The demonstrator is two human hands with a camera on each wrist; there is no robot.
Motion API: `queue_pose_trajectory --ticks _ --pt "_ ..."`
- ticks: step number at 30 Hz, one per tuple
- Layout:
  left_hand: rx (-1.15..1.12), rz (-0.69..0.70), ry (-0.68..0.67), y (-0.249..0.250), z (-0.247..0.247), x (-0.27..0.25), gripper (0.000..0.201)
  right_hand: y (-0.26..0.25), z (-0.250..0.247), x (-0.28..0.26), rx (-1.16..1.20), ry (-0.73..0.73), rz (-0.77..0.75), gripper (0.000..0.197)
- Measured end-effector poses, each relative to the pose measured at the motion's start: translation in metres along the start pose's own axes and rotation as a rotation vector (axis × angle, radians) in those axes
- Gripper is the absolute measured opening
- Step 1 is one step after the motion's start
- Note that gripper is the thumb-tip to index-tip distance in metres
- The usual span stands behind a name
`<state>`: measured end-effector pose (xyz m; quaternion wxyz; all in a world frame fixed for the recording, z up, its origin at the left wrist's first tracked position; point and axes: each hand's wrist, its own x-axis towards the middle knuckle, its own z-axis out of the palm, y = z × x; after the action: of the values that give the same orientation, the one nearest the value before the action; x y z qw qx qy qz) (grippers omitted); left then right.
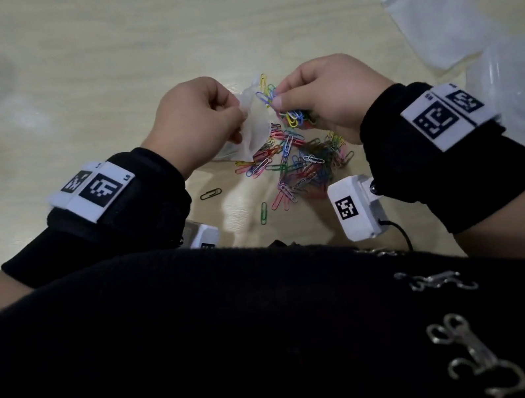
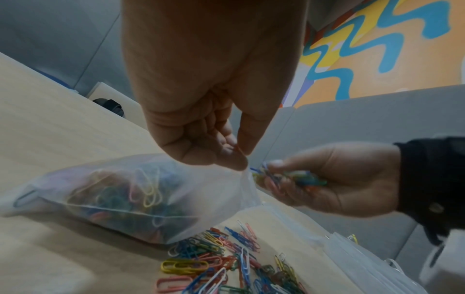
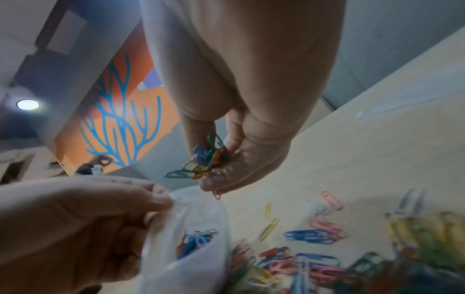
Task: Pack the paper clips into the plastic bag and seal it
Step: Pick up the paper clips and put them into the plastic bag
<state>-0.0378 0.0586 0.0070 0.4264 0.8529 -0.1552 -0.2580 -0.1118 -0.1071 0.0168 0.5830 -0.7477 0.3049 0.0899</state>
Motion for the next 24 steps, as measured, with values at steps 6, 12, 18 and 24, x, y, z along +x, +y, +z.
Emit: queue_pose_trajectory --ticks 6,12,18,24 --pt "-0.052 -0.021 0.001 0.001 -0.001 0.000 0.019 -0.024 0.024 -0.004 -0.129 -0.094 0.010 0.011" --pt "-0.127 -0.055 0.035 0.000 -0.006 0.000 0.021 -0.033 0.020 -0.010 -0.258 -0.127 -0.040 0.038" --pt "-0.194 -0.064 0.065 0.003 -0.006 0.001 0.015 -0.021 0.014 -0.014 0.162 -0.083 -0.002 0.026" --pt "-0.199 -0.032 0.139 0.001 -0.011 0.002 0.005 0.009 -0.013 -0.011 -0.704 0.083 0.038 0.042"
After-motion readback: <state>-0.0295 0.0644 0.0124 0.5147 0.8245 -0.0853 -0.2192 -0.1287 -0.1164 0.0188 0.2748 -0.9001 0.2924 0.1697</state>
